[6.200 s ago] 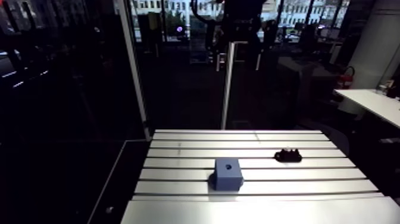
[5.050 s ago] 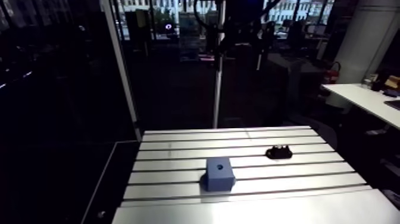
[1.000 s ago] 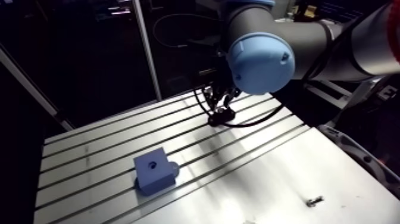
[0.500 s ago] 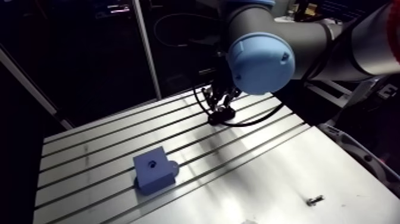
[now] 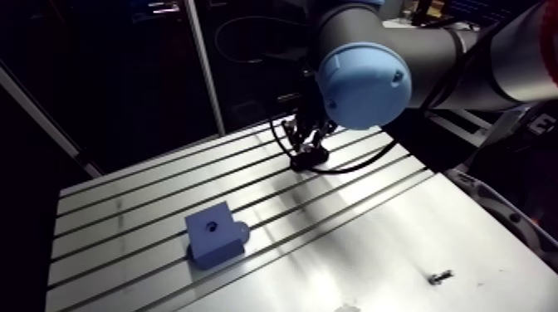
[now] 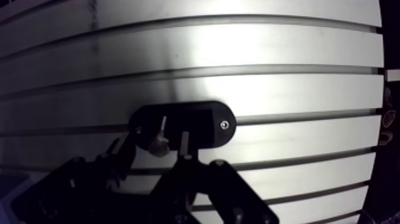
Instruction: Pick up the M10 bolt and insert it into the hex recess until seated.
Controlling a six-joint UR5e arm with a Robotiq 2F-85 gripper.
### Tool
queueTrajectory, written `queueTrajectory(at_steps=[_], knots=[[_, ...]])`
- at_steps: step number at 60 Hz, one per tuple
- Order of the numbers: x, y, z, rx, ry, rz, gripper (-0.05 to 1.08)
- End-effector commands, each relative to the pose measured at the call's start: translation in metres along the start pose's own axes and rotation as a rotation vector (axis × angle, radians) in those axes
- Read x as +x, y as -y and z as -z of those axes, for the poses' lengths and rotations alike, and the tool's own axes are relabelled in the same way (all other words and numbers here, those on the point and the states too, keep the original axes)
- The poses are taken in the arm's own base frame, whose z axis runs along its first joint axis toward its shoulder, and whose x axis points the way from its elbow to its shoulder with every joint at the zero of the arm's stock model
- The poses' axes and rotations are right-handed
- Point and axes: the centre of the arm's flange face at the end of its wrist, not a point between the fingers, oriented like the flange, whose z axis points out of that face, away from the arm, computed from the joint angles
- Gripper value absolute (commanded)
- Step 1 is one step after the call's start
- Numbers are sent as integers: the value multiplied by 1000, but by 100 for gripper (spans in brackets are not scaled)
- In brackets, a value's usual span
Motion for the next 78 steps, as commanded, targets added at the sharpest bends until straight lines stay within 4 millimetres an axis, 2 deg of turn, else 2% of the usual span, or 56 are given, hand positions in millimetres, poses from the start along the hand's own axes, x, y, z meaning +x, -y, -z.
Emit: queueTrajectory(at_steps=[1, 78], knots=[[2, -1, 0, -2, -2, 0, 52], [1, 0, 0, -1, 0, 3, 63]])
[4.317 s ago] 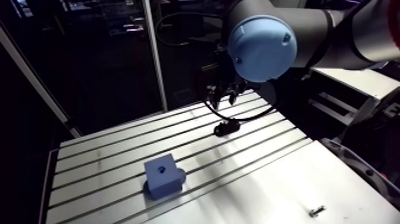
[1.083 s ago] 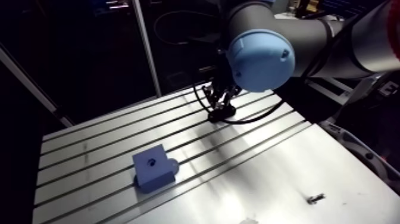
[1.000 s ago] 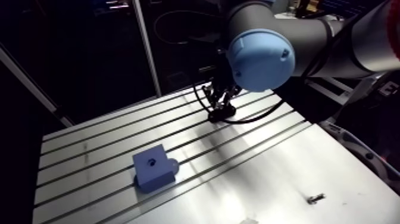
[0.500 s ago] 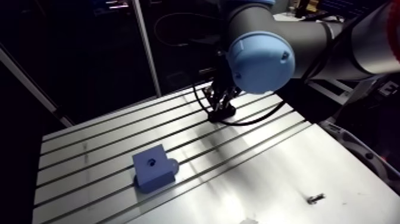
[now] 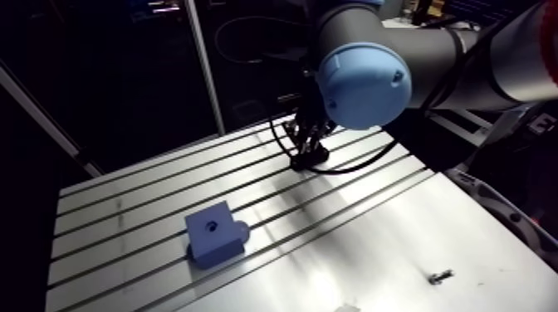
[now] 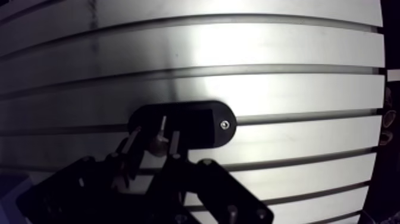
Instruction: Pick up the M10 bolt and insert it into the hex recess until seated.
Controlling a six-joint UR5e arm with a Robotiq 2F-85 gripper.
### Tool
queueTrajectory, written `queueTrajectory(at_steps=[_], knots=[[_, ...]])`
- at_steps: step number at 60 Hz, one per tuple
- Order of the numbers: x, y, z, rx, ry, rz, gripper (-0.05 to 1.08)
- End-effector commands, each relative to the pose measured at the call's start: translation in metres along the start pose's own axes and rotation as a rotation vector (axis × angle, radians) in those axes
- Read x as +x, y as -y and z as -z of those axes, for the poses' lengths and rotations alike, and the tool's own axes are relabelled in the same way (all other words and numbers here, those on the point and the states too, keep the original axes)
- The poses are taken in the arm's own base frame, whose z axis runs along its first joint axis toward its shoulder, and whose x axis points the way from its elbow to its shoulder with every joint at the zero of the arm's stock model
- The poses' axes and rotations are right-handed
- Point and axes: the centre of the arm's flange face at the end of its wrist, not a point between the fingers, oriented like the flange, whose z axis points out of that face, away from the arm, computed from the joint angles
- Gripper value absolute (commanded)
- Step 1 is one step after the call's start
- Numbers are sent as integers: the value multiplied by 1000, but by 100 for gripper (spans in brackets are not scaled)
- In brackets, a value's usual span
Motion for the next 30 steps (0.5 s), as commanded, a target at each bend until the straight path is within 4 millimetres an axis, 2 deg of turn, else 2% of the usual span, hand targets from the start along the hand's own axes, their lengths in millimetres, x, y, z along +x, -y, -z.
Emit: queueTrajectory(at_steps=[1, 30], knots=[[1, 0, 1, -1, -3, 1, 63], [2, 0, 1, -4, -2, 1, 65]])
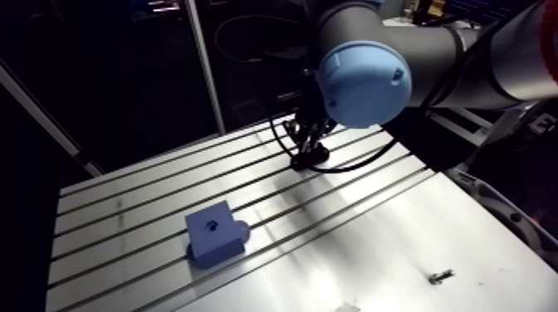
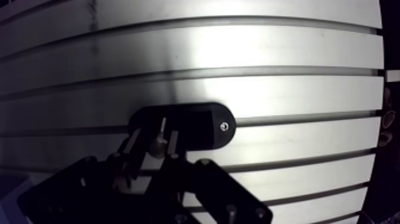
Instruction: Pick up the M10 bolt and insert it into the hex recess until seated.
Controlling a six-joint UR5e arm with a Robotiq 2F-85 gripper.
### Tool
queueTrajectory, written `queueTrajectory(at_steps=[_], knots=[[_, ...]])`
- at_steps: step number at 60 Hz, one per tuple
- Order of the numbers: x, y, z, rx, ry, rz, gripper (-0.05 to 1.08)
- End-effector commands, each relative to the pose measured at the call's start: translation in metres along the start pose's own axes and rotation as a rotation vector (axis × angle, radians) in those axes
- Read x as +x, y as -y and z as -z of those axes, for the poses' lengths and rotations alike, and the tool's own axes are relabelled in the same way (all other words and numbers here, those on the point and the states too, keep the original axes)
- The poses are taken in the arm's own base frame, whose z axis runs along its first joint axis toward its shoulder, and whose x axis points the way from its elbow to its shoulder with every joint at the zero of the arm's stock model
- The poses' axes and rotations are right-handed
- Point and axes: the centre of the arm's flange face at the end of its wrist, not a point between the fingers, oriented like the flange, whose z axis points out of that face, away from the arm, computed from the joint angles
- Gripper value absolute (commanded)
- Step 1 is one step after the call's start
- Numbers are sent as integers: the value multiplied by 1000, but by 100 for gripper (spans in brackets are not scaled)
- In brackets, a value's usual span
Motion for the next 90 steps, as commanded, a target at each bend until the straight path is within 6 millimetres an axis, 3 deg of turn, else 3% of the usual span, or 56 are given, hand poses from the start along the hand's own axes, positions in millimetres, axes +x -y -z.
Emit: queueTrajectory(at_steps=[1, 68, 90], knots=[[1, 0, 0, -2, 0, 0, 65], [-1, 0, -2, 1, 5, 3, 68], [-2, 1, -1, 1, 5, 1, 73]])
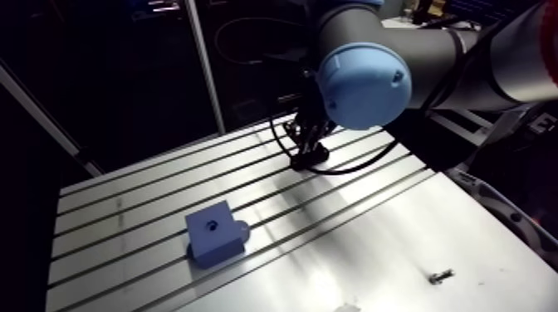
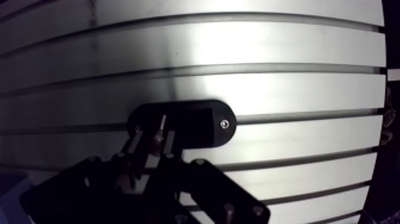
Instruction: Pick up the M10 bolt and insert it into the hex recess until seated.
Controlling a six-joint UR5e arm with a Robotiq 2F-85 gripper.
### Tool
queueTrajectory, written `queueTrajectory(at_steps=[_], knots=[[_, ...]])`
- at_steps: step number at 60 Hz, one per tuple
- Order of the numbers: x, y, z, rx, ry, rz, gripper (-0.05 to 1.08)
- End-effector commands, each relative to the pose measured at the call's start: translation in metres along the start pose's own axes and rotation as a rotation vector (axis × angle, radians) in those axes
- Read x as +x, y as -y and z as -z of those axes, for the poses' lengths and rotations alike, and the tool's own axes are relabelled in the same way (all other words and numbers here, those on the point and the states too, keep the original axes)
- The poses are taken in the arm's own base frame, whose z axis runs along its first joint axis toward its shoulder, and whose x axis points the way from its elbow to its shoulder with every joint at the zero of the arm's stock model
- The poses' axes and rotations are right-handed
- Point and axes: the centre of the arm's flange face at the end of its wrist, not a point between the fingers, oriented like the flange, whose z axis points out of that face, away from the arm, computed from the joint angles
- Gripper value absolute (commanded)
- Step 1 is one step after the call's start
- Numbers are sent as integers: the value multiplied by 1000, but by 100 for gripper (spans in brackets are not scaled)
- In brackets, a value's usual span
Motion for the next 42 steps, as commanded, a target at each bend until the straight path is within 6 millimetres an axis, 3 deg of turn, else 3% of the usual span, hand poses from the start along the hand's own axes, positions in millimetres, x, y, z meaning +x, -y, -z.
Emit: queueTrajectory(at_steps=[1, 28, 42], knots=[[0, 0, 1, 0, -2, 0, 73], [3, -1, 7, -3, -14, 7, 80], [8, 2, 28, -11, -36, 14, 81]])
